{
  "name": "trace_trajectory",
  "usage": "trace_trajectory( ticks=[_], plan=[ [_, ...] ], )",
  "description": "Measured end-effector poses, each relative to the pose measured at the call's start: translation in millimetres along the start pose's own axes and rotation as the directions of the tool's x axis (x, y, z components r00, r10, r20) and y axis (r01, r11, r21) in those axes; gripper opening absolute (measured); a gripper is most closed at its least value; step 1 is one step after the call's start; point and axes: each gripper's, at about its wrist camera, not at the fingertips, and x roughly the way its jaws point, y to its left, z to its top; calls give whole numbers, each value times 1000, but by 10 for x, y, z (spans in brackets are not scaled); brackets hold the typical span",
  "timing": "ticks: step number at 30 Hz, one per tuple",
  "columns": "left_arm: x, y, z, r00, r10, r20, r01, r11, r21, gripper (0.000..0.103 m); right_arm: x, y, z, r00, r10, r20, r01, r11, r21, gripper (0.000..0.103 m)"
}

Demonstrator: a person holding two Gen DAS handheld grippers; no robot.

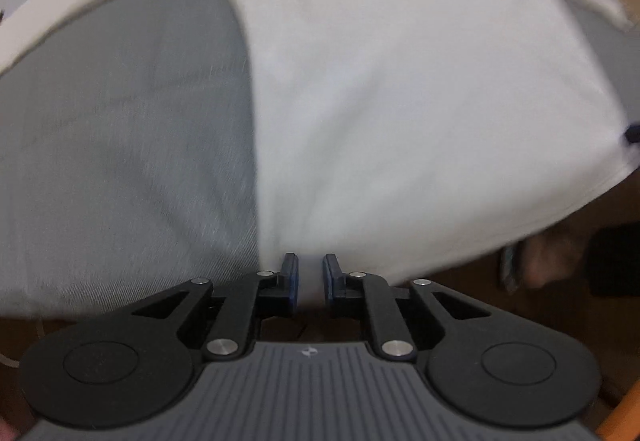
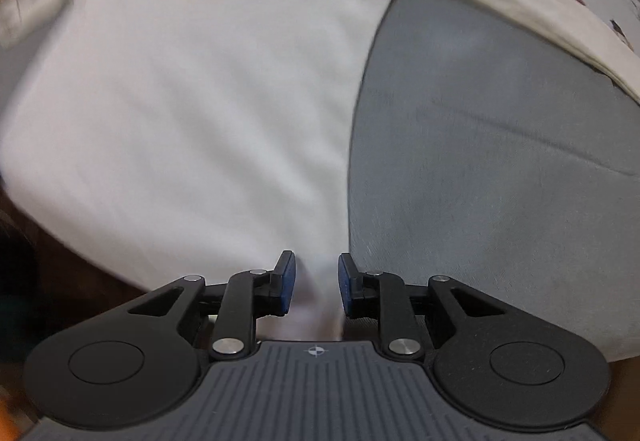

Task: Fold small clothes
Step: 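Grasp the shirt hem with the left tool while the right tool grasps the hem, then release the hem with both tools and raise them above the shirt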

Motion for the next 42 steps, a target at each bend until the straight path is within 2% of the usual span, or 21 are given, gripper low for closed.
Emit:
trace_trajectory(
  ticks=[2, 3, 6, 10, 13, 16, 19, 23, 24, 25, 26, 28, 29, 32, 33, 37, 38, 39, 40, 41, 42],
  plan=[
    [-127, 31, 2, 997, -50, 55, 51, 998, -31, 28, -52, -35, 35, 999, 24, 38, -24, 1000, 15, 25],
    [-100, 52, 10, 998, -44, 42, 46, 998, -40, 31, -51, -54, 43, 999, 12, 43, -13, 1000, 16, 27],
    [52, 19, 5, 999, 22, -41, -23, 1000, -16, 28, 60, -54, 22, 997, -75, -18, 75, 996, -40, 33],
    [-220, 78, 77, 995, -24, 94, 29, 998, -61, 31, -272, -36, 98, 987, -91, 131, 90, 996, 15, 34],
    [-382, 147, 138, 981, -4, 195, 24, 994, -105, 34, -713, -97, 194, 944, -85, 320, 59, 994, 91, 34],
    [-515, 79, 189, 962, 43, 270, -6, 991, -136, 35, -1192, -151, 277, 862, -81, 500, -5, 986, 169, 44],
    [-571, 48, 192, 935, 72, 347, -16, 987, -162, 36, -1401, -118, 413, 791, -95, 605, -22, 983, 184, 56],
    [-786, 16, 228, 887, 126, 445, -43, 981, -191, 48, -1332, -31, 401, 736, -159, 658, 45, 981, 186, 60],
    [-842, 31, 247, 872, 142, 468, -53, 979, -197, 49, -1169, -7, 446, 751, -178, 635, 65, 978, 198, 60],
    [-864, 24, 259, 857, 164, 489, -71, 976, -205, 53, -1084, 30, 472, 790, -187, 584, 82, 976, 201, 58],
    [-911, 10, 264, 835, 199, 512, -102, 972, -211, 56, -1060, 68, 494, 796, -200, 572, 98, 974, 205, 57],
    [-998, -2, 284, 794, 253, 552, -158, 964, -215, 58, -1053, 167, 532, 771, -223, 597, 131, 972, 194, 58],
    [-1049, 14, 327, 778, 280, 563, -182, 957, -224, 59, -1044, 209, 557, 772, -219, 597, 135, 974, 183, 59],
    [-1197, 167, 556, 718, 381, 583, -268, 924, -274, 60, -903, 296, 648, 797, -221, 562, 165, 975, 149, 59],
    [-1231, 262, 677, 697, 425, 577, -302, 904, -301, 61, -878, 326, 670, 799, -222, 558, 177, 975, 134, 59],
    [-1151, 767, 1142, 666, 596, 448, -443, 800, -406, 60, -919, 415, 695, 795, -242, 556, 206, 970, 127, 58],
    [-1093, 895, 1218, 647, 633, 425, -476, 770, -424, 52, -946, 422, 688, 795, -246, 554, 202, 969, 140, 56],
    [-1014, 1037, 1280, 611, 678, 409, -517, 733, -442, 45, -950, 409, 705, 798, -249, 548, 194, 968, 157, 54],
    [-943, 1153, 1300, 581, 708, 402, -544, 705, -456, 29, -952, 391, 725, 800, -251, 544, 184, 967, 176, 43],
    [-840, 1267, 1318, 553, 738, 386, -576, 674, -463, 18, -954, 376, 736, 802, -253, 541, 175, 966, 192, 24],
    [-716, 1376, 1326, 527, 772, 356, -618, 635, -463, 16, -946, 358, 755, 804, -253, 538, 168, 965, 203, 15]
  ],
)
